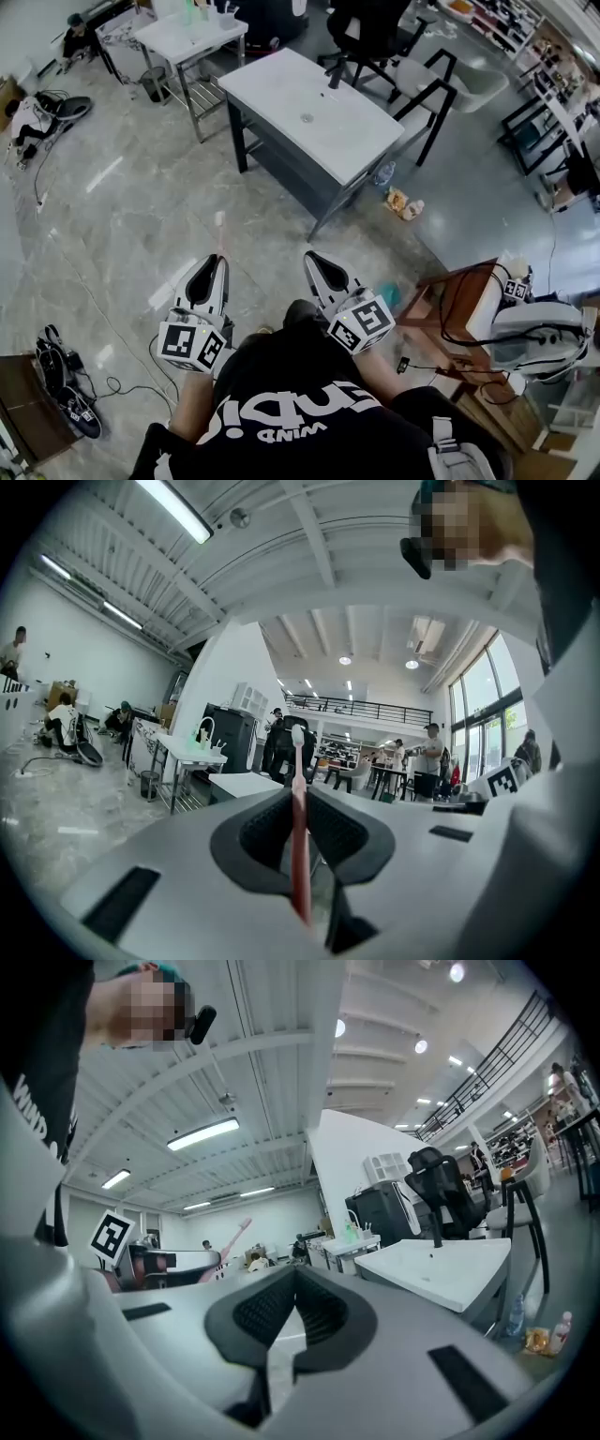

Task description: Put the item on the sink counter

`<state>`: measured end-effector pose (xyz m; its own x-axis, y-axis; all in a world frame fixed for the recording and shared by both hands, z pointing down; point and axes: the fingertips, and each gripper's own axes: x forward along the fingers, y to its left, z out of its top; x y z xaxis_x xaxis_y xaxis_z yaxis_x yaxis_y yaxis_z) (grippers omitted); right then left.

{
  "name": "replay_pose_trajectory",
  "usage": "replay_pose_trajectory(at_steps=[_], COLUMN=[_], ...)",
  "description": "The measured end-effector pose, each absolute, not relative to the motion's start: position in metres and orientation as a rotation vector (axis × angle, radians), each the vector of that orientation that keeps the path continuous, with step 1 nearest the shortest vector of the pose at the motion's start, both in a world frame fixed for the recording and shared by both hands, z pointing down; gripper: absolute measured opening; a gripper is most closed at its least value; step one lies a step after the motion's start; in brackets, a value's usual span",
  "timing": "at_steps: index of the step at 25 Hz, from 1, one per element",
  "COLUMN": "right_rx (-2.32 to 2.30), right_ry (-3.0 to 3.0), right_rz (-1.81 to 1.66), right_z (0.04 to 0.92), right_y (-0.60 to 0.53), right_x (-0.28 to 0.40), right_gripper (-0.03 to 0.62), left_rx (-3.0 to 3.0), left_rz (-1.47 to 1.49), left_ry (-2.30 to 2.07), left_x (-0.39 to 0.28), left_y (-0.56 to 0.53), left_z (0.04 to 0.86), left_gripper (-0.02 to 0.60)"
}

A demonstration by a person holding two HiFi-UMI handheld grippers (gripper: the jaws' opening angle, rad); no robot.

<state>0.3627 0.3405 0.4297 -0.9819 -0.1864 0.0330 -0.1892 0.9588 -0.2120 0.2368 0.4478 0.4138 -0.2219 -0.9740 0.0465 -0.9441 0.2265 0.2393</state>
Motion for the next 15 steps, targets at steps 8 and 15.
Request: replay_pose_trajectory(at_steps=[8, 15], right_rx=[0.349, 0.384], right_ry=[-3.077, -3.085], right_rz=[0.374, 0.372], right_z=[0.439, 0.442], right_y=[0.340, 0.309], right_x=[0.350, 0.323], right_gripper=[0.017, 0.017], left_rx=[1.842, 1.858], left_rz=[-0.223, -0.213], left_ry=[-2.307, -2.288], left_x=[0.210, 0.184], left_y=[0.446, 0.417], left_z=[0.417, 0.425], left_gripper=[0.063, 0.063])
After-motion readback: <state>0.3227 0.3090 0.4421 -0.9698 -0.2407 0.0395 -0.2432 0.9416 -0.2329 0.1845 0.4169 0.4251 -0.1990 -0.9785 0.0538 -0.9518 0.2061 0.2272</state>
